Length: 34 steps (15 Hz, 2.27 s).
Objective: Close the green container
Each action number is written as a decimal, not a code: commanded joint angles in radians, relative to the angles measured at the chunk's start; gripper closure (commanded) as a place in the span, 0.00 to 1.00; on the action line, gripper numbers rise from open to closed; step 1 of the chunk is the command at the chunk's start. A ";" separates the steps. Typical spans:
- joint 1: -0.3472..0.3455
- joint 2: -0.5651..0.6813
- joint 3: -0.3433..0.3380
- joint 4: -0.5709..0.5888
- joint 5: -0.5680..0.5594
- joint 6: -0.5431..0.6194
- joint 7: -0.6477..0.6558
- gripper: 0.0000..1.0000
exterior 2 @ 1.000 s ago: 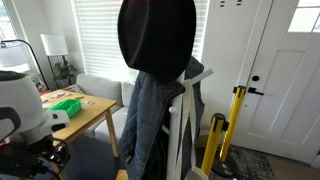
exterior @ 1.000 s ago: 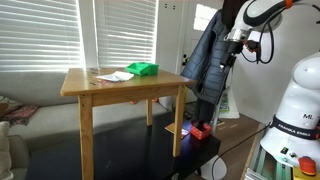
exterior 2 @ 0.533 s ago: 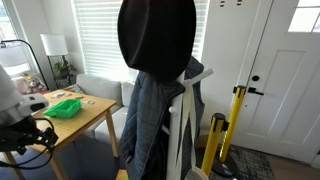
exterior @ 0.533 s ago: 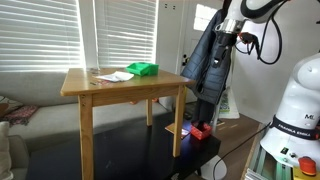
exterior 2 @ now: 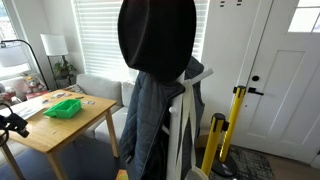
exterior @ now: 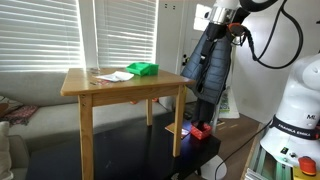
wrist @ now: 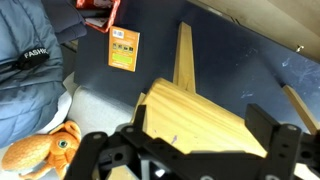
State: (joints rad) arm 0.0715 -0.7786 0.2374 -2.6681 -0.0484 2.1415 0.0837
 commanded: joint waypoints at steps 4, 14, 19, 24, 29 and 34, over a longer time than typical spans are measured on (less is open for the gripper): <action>-0.029 0.217 0.158 0.190 -0.274 0.033 0.073 0.00; 0.034 0.391 0.158 0.324 -0.492 0.031 0.063 0.00; 0.035 0.401 0.157 0.333 -0.495 0.030 0.063 0.00; 0.014 0.514 0.253 0.437 -0.596 -0.137 0.317 0.00; 0.076 0.690 0.308 0.602 -0.720 -0.359 0.574 0.00; 0.180 0.894 0.256 0.791 -0.768 -0.482 0.698 0.00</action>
State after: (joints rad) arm 0.1851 -0.0413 0.5340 -2.0280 -0.7630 1.7501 0.6949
